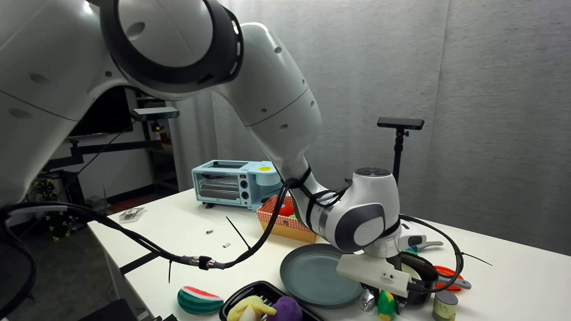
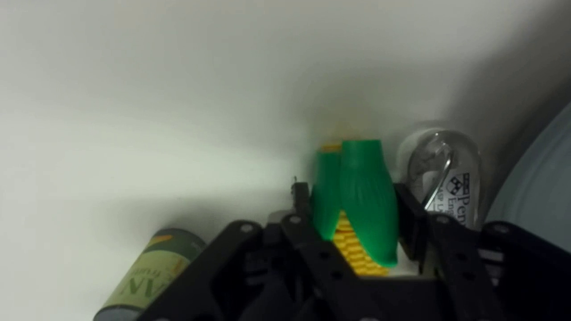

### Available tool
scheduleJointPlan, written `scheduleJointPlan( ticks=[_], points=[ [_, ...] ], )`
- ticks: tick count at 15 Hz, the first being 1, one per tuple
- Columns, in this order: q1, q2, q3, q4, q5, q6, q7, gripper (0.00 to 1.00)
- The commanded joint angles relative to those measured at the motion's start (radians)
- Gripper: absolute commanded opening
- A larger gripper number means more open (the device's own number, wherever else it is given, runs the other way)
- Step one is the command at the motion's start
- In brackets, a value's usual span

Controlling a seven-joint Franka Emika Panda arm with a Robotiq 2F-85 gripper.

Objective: Pick the yellow and green object and put it in the cup

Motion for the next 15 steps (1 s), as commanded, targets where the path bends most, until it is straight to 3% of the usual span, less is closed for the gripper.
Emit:
scheduleJointPlan(
  ticks=[1,3,4,9,15],
  points=[
    [-0.05,0.007,0.055,-0.023,0.014,0.057,-0.027,0.22],
    [-0.064,0.007,0.068,-0.023,0.011,0.055,-0.041,0.22],
    [-0.07,-0.087,0.072,-0.009,0.009,-0.062,-0.052,0.22],
    [-0.095,-0.198,0.069,-0.074,0.016,-0.241,-0.149,0.22],
    [-0.069,-0.244,0.019,-0.121,0.014,-0.257,-0.184,0.22]
  ],
)
